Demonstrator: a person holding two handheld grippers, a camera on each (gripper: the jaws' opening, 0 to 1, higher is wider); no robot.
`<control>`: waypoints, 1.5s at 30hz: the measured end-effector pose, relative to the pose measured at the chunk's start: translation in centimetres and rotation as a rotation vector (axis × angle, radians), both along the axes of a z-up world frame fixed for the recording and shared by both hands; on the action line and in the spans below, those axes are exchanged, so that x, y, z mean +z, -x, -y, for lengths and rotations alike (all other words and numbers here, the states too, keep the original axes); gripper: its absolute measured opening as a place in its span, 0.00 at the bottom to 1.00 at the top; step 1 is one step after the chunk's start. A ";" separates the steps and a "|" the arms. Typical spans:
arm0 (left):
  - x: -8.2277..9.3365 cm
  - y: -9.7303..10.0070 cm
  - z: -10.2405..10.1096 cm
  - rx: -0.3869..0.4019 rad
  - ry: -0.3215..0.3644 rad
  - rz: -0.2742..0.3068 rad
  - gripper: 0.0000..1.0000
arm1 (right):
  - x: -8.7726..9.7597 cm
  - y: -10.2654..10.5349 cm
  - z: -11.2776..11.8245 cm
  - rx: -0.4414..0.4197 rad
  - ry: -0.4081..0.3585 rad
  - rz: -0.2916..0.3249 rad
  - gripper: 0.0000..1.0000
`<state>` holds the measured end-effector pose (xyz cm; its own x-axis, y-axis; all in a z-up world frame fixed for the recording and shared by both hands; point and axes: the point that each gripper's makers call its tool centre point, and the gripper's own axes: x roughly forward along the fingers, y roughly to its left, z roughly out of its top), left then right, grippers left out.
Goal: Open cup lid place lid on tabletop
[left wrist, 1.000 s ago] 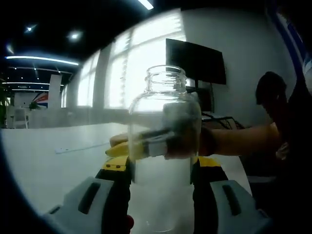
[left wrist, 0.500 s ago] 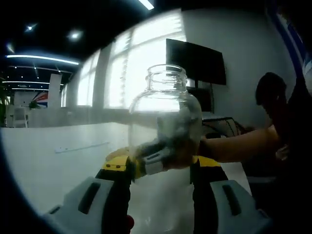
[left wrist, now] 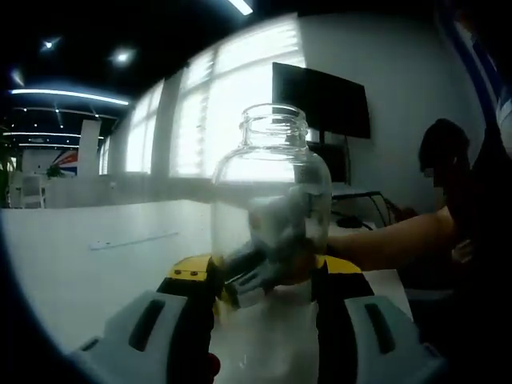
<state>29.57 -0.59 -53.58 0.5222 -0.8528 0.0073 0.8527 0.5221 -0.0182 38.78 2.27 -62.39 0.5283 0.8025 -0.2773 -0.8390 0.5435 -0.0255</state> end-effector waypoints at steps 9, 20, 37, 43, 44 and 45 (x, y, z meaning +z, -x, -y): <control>-0.1 0.3 0.2 0.000 0.003 -0.002 0.39 | -1.1 0.1 -0.3 0.033 0.060 -0.006 0.33; -0.2 0.0 -0.1 0.001 0.002 -0.003 0.39 | -2.1 -0.5 0.0 0.036 0.096 -0.066 0.32; -0.3 0.2 0.1 0.000 0.001 -0.005 0.39 | -2.2 -0.5 0.0 0.042 0.099 -0.057 0.33; -0.3 0.3 0.3 0.000 -0.002 -0.005 0.39 | -2.1 -0.5 -0.1 0.045 0.098 -0.058 0.34; -0.3 0.4 0.3 0.000 -0.002 -0.005 0.39 | -2.1 -0.5 -0.1 0.045 0.099 -0.056 0.34; -0.3 0.3 0.3 0.000 -0.002 -0.005 0.39 | -2.1 -0.5 -0.1 0.045 0.099 -0.056 0.34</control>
<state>29.23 -0.88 -53.87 0.5224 -0.8527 0.0031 0.8525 0.5222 -0.0218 39.30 2.33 -64.52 0.4738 0.7924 -0.3842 -0.8642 0.5023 -0.0297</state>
